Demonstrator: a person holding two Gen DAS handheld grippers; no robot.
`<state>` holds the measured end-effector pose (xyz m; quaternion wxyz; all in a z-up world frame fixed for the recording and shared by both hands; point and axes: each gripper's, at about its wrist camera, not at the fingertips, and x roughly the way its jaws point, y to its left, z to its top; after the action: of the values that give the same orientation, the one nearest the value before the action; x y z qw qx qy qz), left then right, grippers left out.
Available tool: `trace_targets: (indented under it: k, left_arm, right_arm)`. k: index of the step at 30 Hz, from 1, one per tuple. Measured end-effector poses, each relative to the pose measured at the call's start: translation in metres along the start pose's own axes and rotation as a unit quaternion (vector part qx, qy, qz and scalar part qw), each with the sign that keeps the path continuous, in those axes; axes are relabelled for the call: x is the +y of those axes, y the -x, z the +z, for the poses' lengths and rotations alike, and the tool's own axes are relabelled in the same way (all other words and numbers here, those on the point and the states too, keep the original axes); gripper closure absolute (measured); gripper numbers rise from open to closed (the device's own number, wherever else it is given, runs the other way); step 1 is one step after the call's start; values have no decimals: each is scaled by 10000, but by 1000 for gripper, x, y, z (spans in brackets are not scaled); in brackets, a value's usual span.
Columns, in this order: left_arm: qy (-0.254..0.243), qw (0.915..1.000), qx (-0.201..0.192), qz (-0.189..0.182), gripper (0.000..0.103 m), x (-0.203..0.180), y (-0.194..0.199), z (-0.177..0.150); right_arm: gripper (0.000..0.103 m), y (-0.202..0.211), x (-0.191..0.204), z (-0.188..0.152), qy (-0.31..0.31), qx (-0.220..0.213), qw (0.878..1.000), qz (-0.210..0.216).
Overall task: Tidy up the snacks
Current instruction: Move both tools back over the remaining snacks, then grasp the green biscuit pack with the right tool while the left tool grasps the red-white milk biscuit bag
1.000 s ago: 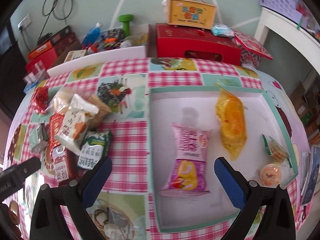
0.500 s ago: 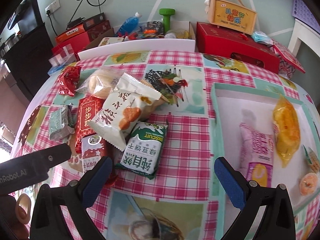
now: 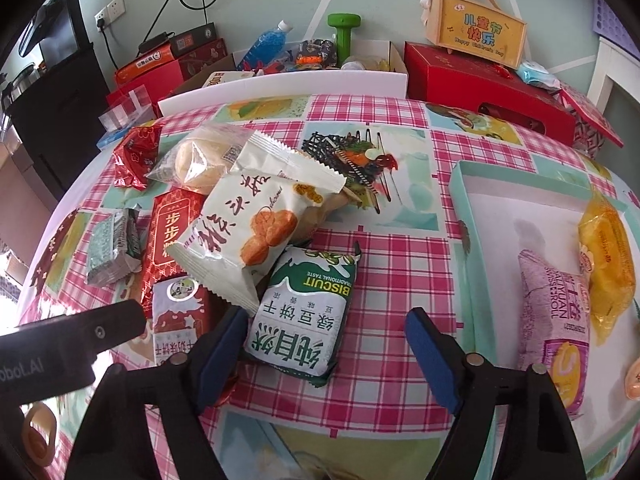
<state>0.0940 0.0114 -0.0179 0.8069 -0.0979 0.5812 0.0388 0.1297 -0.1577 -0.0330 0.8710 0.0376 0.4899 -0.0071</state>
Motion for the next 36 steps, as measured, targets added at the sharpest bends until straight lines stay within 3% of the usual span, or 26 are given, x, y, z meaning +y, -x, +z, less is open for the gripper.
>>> trace_targets:
  k: [6,11,23,33,36]
  left_arm:
    - [-14,10000,8,-17,3,0,0,0]
    - [-83,9999,-1,-94,3,-5,1,0]
    - [-406,9985,87,-358,3,-36,0,-2]
    - [-684,9975,124,-100,3,-58,-14,-5]
    - [-759,9971,66,-11,11,-62,-16,-4]
  right_arm:
    - [48,1,4,1,31,-11,10000,82]
    - [59,3,3,1,4,19,9999,107]
    - [59,9,-9,-5,-129,317,9992,-215]
    - [59,26,-30,-27,-389,675,9961,-415]
    - [59,29,-31,-30,-378,739,9959,-368]
